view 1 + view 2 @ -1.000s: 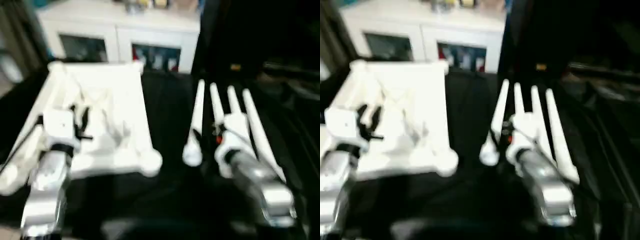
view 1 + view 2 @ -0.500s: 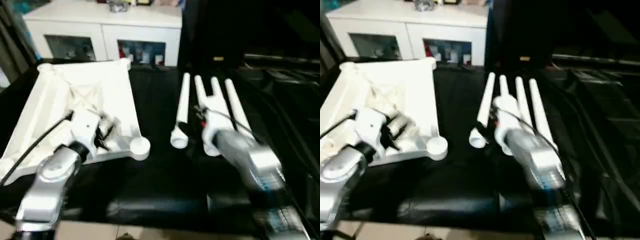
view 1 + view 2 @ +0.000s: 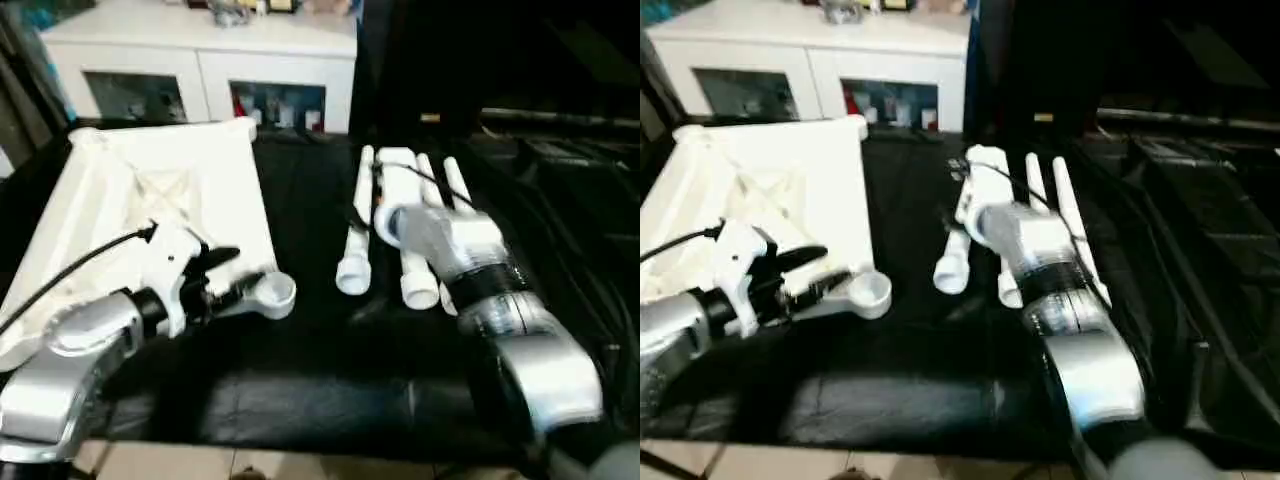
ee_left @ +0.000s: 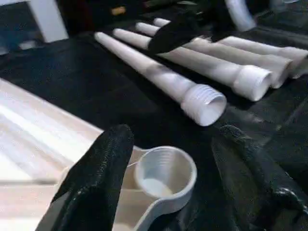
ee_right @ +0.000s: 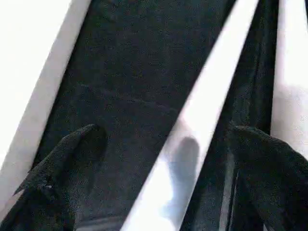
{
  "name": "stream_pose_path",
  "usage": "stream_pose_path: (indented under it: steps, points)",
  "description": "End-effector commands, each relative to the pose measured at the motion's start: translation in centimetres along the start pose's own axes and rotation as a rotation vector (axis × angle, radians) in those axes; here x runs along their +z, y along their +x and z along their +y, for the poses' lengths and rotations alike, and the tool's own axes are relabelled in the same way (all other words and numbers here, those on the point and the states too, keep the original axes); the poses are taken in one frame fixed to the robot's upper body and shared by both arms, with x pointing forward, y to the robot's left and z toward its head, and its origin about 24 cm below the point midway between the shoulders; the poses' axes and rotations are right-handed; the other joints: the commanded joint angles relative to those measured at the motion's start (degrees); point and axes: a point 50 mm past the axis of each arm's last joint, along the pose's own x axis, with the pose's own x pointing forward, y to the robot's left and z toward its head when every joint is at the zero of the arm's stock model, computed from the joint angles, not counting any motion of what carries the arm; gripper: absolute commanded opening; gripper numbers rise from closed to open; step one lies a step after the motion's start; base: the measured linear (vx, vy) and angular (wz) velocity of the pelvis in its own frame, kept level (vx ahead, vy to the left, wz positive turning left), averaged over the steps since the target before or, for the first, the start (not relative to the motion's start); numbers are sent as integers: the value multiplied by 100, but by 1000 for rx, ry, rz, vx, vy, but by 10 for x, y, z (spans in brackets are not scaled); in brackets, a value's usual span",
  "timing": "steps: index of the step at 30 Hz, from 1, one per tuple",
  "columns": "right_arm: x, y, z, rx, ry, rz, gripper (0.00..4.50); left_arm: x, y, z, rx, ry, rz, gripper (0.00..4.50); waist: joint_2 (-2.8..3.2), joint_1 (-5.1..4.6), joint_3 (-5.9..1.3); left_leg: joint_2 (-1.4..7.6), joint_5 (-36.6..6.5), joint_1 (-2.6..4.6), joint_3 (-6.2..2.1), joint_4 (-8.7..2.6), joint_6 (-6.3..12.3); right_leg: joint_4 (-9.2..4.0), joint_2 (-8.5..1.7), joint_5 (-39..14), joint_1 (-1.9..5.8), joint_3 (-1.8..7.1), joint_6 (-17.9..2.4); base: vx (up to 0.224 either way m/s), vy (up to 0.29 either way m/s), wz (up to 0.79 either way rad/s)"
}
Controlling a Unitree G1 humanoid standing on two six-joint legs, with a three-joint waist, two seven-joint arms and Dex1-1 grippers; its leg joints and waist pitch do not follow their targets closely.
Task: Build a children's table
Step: Pick table leg
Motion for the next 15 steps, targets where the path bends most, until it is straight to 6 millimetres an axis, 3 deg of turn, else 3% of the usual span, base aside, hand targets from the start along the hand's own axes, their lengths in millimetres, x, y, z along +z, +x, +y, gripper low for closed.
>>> stream_pose_path:
  steps: [1,2,3,4,6,7,11,12,15]
  points:
    - [0,3,3,-3,33,11,450,2,-1,-4,-37,16,18,341,59,-15,-382,341,-1291,66,-87,-437,-312,-416,-536,-783,234,353,-1022,65,-10,-3]
    - [-1,4,5,-2,36,25,450,2,-2,-4,-43,21,23,344,74,-14,-410,340,-954,39,-77,-422,-253,-371,-512,-334,268,331,-1047,65,-10,-3]
    - [-2,5,5,-6,32,30,450,1,-3,-5,-47,23,26,353,79,-14,-409,339,-831,44,-61,-410,-227,-361,-487,-119,255,326,-1055,66,-4,-4]
    - [-7,7,7,-24,8,58,450,-1,-5,-8,-70,24,48,367,10,-22,-419,336,-585,35,-46,-394,-156,-318,-477,253,286,319,-1103,67,2,-1]
    - [-12,9,9,-43,-14,83,450,-4,-8,-12,-95,18,71,386,-9,-34,-422,327,-395,26,-27,-382,-75,-298,-474,488,299,308,-1172,63,4,-1]
    - [-14,10,10,-47,-18,91,450,-4,-10,-14,-103,14,81,387,16,-35,-426,335,-368,49,-14,-365,-55,-289,-479,549,278,311,-1205,0,0,0]
    - [-23,12,22,14,3,148,450,-6,-15,-19,-126,-3,97,433,-42,-55,-396,363,-506,69,6,-385,-42,-306,-473,331,286,314,-1208,0,0,0]
    - [-24,12,22,18,3,154,450,-6,-15,-19,-128,-3,99,433,-27,-50,-389,366,-591,77,6,-391,-63,-313,-475,220,282,315,-1201,0,0,0]
    - [-29,12,23,29,28,179,431,-5,-17,-20,-133,-3,102,448,-48,-58,-336,395,-1093,111,16,-447,-249,-374,-477,-437,249,330,-1075,0,0,0]
